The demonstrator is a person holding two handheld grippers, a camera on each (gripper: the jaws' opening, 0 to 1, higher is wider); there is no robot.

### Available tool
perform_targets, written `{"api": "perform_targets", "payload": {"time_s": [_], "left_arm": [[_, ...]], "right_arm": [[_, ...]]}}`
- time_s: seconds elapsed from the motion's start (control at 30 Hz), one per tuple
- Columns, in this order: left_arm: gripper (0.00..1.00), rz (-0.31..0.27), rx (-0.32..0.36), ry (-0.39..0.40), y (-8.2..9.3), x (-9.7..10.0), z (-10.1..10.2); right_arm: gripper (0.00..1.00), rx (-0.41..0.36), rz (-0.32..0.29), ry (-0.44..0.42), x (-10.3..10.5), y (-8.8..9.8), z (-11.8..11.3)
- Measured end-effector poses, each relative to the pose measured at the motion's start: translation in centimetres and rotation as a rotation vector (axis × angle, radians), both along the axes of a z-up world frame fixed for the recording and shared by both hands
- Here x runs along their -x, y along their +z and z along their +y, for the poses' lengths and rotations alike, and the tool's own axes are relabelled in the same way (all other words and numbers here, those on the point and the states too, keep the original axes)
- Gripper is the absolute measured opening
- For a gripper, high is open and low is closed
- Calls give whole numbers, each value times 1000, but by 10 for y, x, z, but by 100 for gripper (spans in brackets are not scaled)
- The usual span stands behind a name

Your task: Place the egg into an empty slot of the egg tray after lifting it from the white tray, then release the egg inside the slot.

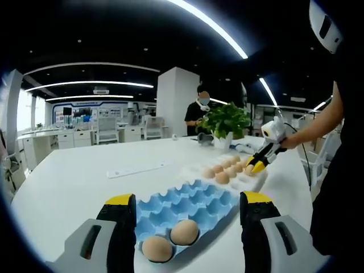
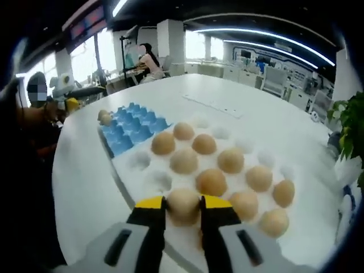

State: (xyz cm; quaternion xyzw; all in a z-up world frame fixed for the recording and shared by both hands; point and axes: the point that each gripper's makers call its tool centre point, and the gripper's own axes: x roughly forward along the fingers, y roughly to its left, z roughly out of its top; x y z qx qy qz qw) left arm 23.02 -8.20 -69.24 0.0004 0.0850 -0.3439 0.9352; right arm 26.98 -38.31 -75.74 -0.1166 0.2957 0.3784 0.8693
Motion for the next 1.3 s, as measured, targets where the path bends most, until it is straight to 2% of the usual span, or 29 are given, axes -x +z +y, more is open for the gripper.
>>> {"api": "perform_targets", "payload": {"time_s": [0.1,0.27,0.5,0.7,1.13,1.17,1.3], "left_arm": [[76,1,6,5,0,0,3],[75,6,11,8,-1,0,4],[74,11,15,2,-3,1,3],[77,4,19,18,-1,-1,6],[83,14,35,27,-1,-2,8],[83,19,41,27,-2,-2,9],[81,17,42,23,-1,-1,9]], "right_arm": [[23,-31,-20,-13,-4,13,4],[23,-64,-25,-10,-7,22,16],[23,-84,-25,37,-6,25,38],[23,-106,-21,92,-4,28,61],[23,-156,-17,207,-4,31,118],[23,-172,-1,227,-1,30,128],[23,-177,-1,259,1,29,144]]}}
